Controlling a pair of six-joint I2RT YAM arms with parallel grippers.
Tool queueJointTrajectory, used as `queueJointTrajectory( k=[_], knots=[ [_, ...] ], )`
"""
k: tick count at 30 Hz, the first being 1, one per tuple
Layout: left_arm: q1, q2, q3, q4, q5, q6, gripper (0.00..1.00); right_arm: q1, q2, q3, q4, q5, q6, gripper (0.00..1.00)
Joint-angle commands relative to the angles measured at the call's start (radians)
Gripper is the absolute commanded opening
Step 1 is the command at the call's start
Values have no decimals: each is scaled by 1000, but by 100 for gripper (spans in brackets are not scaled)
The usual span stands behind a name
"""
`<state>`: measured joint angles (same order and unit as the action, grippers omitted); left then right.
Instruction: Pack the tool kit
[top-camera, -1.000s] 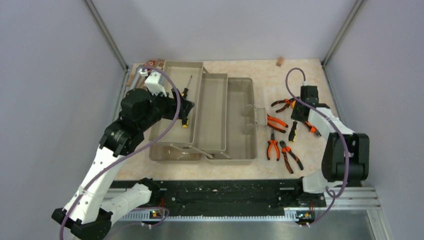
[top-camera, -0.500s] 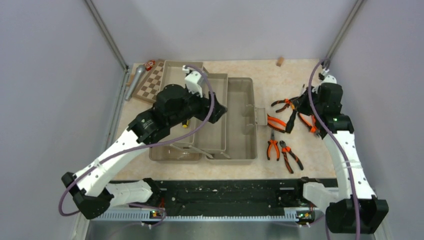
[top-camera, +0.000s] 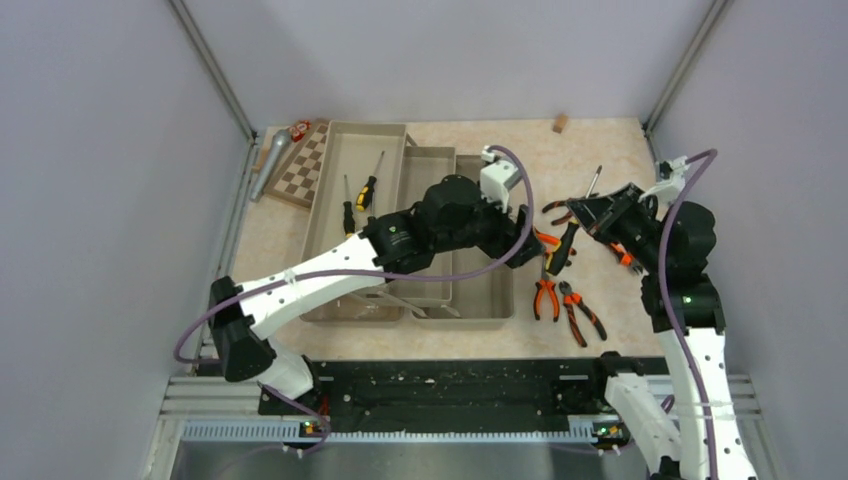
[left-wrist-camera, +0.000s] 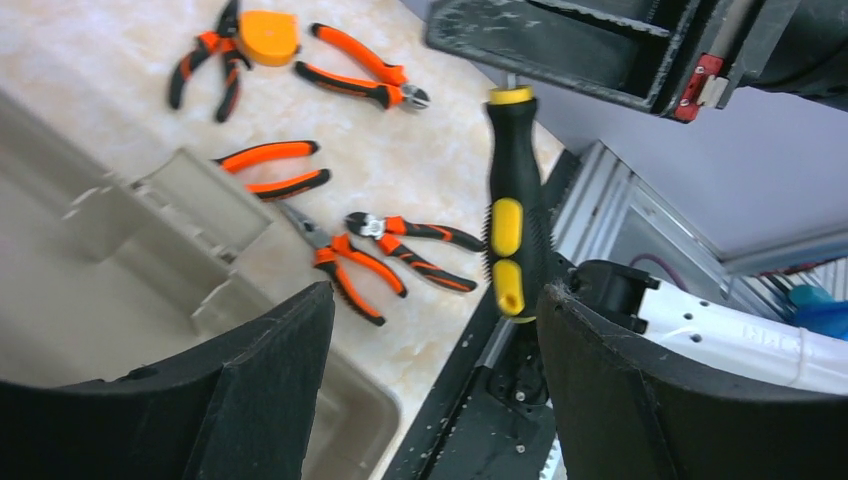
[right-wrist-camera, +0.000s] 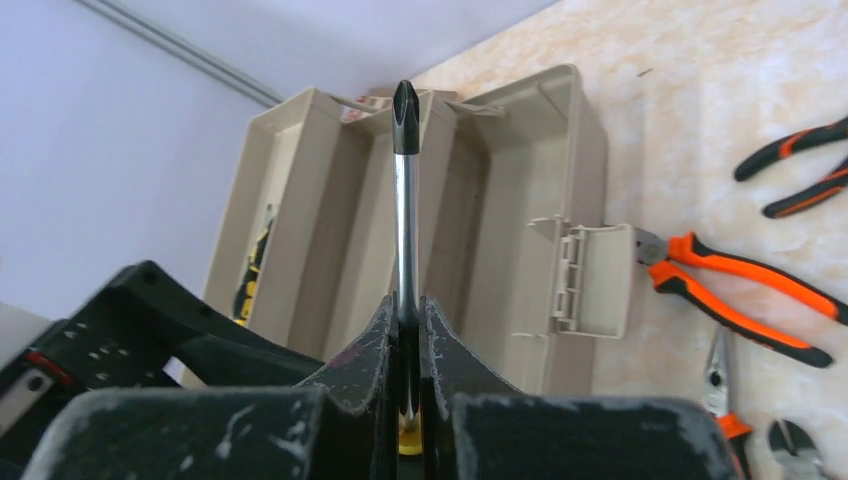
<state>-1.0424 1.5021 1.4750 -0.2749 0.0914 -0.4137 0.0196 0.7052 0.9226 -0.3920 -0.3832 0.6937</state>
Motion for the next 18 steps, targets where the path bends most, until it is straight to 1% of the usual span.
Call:
queueJointTrajectory(
  k=[1, 6, 11, 16, 17, 18],
  knots=[
    [-43, 53, 93, 98, 51, -25, 79, 9, -19, -14, 107, -77, 100, 0],
    [-62, 102, 119, 133, 98, -65, 79, 9, -46, -45, 126, -91, 125, 0],
    [-72, 148, 142, 113, 85, -83, 77, 9, -53, -50, 148, -115, 146, 0],
    [-74, 189, 170, 57, 55, -85, 71, 9, -55, -52, 163, -126, 158, 0],
    [-74, 193, 174, 49, 52, -85, 69, 9, -56, -54, 163, -128, 160, 0],
    [-75, 194, 176, 45, 51, -84, 64, 9, -55, -58, 166, -129, 160, 0]
  ],
)
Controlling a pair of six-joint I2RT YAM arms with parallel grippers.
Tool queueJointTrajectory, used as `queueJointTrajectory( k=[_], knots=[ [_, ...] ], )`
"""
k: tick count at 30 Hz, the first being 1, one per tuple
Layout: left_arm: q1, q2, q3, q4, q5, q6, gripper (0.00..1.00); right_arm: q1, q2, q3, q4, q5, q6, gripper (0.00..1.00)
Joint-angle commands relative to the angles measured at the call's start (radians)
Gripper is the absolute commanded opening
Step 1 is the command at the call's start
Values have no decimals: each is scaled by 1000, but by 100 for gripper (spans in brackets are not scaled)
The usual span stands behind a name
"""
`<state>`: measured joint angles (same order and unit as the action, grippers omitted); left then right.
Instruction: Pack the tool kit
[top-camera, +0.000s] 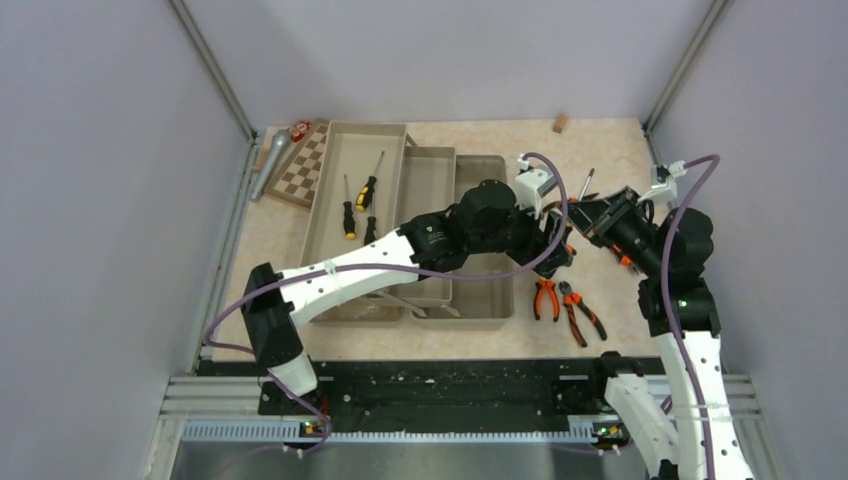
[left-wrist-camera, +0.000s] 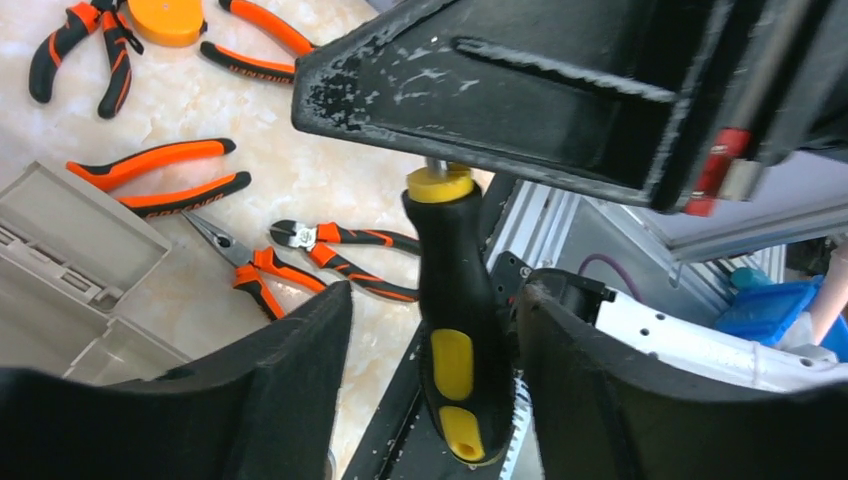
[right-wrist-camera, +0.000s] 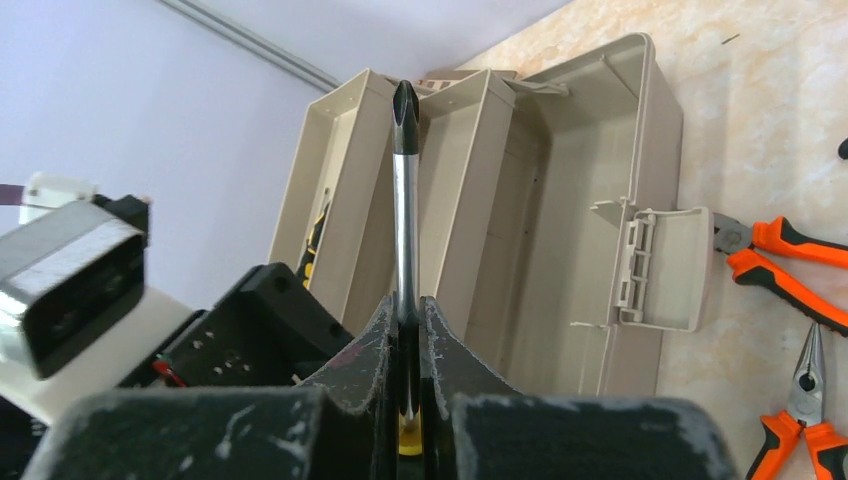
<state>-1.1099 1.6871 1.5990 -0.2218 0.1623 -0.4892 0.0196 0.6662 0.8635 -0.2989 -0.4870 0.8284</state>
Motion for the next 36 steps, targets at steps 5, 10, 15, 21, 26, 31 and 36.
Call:
queueJointTrajectory(
  k=[5, 10, 15, 21, 26, 31, 36],
  knots=[
    [-7, -15, 59, -24, -39, 7, 6, 9, -18, -34, 74, -23, 29, 0],
    [-6, -67, 61, -97, -136, 62, 0, 9, -32, -59, 35, 22, 0, 40],
    [21, -129, 64, -219, -287, 120, 0, 9, -42, -63, -43, 97, -65, 66],
    [130, -205, 77, -408, -406, 143, 0, 9, -32, -105, -93, 169, -122, 73],
    [270, -273, 85, -524, -442, 150, 0, 9, -19, -122, -159, 251, -194, 75],
    [397, -299, 122, -654, -518, 179, 0, 9, 0, -132, -193, 301, -238, 75],
    [521, -303, 116, -746, -538, 192, 0, 9, 48, -118, -218, 338, -280, 75]
  ],
)
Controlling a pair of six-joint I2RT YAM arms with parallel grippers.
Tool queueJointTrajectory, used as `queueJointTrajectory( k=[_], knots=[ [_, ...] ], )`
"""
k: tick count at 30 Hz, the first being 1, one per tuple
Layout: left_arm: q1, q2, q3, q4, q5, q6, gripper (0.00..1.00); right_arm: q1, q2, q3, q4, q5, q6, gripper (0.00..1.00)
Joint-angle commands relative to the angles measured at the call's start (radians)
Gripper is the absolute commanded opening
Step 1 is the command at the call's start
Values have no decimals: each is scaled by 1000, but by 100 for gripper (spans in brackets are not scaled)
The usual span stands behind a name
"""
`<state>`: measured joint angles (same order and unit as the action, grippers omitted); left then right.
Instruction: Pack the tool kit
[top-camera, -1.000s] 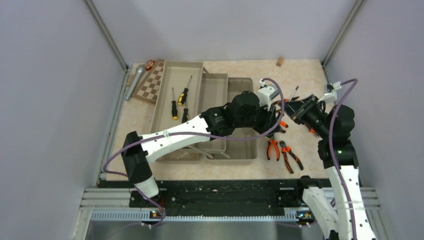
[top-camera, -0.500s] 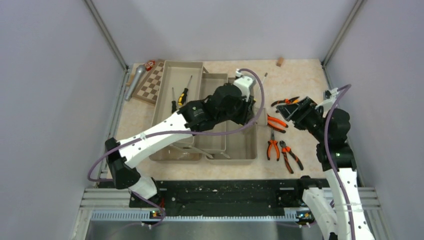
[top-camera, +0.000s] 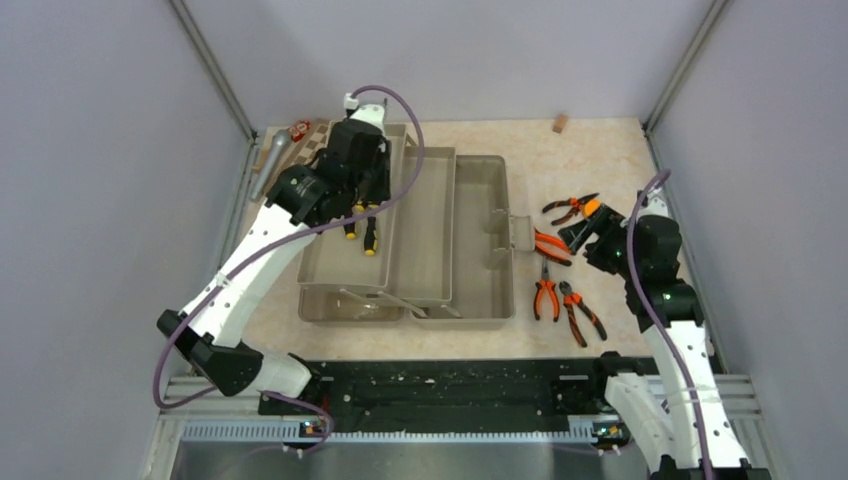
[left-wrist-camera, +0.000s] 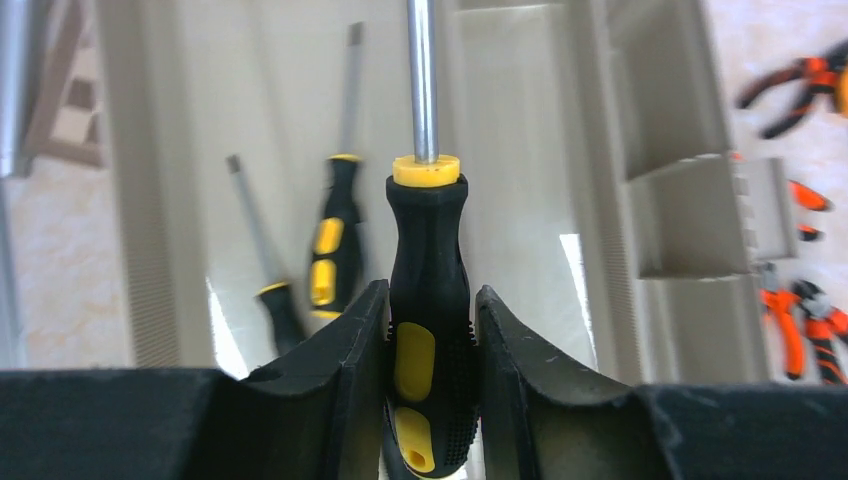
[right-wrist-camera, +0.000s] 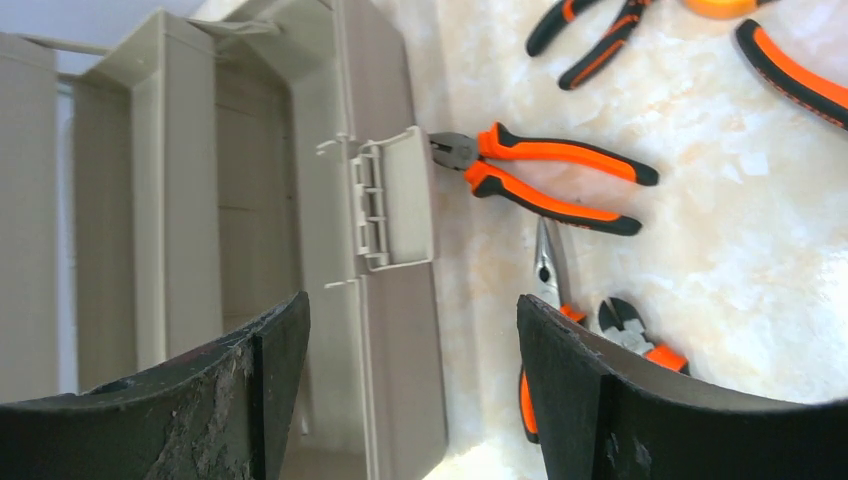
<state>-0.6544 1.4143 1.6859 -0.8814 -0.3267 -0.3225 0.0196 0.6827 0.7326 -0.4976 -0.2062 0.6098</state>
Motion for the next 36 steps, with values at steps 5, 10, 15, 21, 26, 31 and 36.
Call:
queueJointTrajectory(
  k=[5, 10, 15, 21, 26, 31, 36],
  knots=[
    [154, -37, -20, -126, -79, 26, 0, 9, 75, 44, -60, 125, -113, 75],
    [217, -41, -63, -134, -81, 36, 2, 9, 100, 57, -89, 176, -155, 75],
    [237, -25, -77, -159, -69, 32, 15, 8, 133, 67, -110, 253, -182, 76],
    [239, -78, -122, -134, -63, 35, 48, 8, 213, 90, -133, 356, -212, 79],
    [239, -113, -144, -120, -27, 31, 63, 8, 299, 106, -127, 404, -204, 80],
    [239, -157, -161, -91, 17, 28, 75, 6, 341, 82, -63, 441, -170, 80],
    [239, -197, -157, -48, 56, 32, 83, 4, 409, 67, 16, 459, -130, 81]
  ],
)
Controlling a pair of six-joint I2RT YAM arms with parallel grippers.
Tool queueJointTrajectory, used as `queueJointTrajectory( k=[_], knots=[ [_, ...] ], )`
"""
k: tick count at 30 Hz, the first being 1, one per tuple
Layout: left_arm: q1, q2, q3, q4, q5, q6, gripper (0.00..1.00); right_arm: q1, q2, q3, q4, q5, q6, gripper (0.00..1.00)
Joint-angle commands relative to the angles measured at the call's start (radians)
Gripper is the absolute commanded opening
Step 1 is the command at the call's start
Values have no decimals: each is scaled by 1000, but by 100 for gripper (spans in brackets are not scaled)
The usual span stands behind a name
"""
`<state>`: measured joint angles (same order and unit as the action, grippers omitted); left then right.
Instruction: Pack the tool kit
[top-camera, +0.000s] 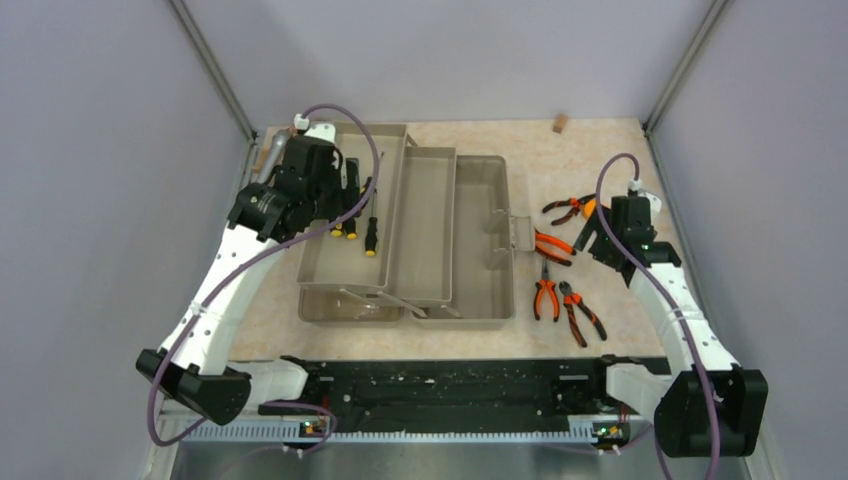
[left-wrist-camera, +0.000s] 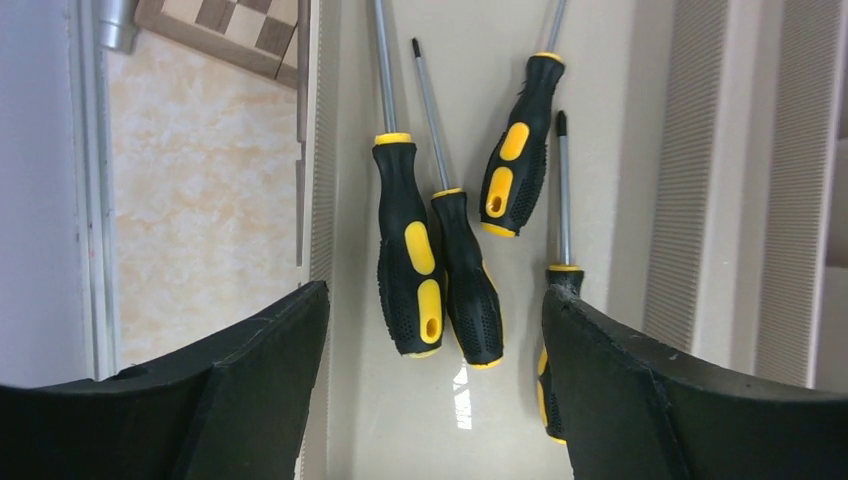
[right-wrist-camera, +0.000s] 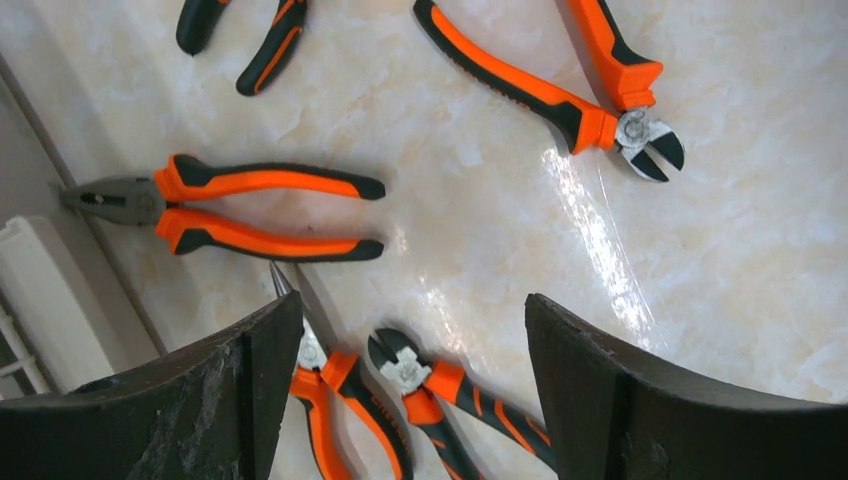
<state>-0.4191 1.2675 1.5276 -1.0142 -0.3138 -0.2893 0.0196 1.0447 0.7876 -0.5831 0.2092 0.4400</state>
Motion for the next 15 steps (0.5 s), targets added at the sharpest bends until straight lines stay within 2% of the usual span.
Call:
queueJointTrajectory(
  k=[1, 8, 15],
  knots=[
    [3, -59, 4, 94, 48, 1, 84, 1, 62, 14, 114, 45, 50, 81],
    [3, -143, -20, 162, 78, 3, 91, -15, 161, 49, 176, 56, 70, 81],
    [3, -235, -81, 198, 94, 0, 95, -90, 265, 96, 250, 50, 77, 81]
  ],
)
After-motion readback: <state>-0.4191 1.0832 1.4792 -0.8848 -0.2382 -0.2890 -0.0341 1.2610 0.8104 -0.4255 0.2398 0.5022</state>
